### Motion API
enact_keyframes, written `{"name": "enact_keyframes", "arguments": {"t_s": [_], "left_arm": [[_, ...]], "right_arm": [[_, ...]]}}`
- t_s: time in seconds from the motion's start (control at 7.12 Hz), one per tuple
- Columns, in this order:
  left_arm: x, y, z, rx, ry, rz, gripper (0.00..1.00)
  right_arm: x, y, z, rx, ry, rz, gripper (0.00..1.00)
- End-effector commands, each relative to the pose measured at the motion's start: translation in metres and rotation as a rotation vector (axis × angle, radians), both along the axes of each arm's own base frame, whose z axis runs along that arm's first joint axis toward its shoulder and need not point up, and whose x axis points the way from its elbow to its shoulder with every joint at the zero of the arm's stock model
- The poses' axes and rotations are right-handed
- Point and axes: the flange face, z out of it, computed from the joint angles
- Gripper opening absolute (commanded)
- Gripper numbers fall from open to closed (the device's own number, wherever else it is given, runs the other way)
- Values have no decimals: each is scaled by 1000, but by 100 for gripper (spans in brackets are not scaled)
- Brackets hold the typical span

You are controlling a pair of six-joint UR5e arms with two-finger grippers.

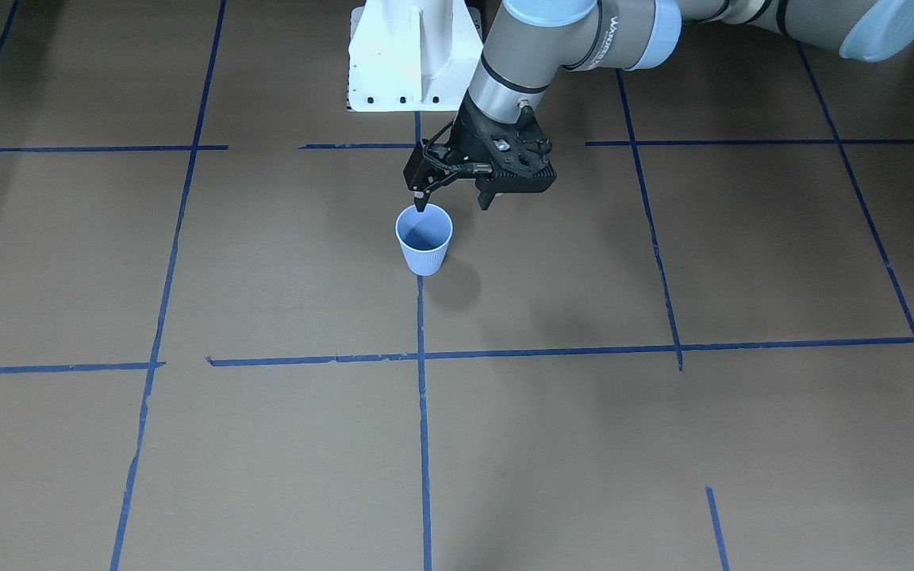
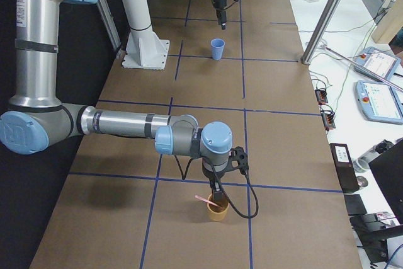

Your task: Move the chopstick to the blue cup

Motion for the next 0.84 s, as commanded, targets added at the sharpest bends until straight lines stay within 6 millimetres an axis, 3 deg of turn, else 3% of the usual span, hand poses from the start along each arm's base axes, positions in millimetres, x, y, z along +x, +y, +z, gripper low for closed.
{"name": "enact_keyframes", "arguments": {"t_s": [0.0, 0.28, 0.56, 0.7], "left_arm": [[0, 0, 1, 1, 0, 0, 100], [0, 1, 9, 1, 0, 2, 100], [0, 1, 10, 1, 0, 2, 100], [-1, 0, 10, 1, 0, 0, 100]], "right_arm": [[6, 22, 28, -34, 1, -12, 96], [5, 33, 38, -68, -2, -2, 81], [8, 36, 40, -59, -4, 3, 80], [10, 52, 50, -9, 2, 16, 77]]}}
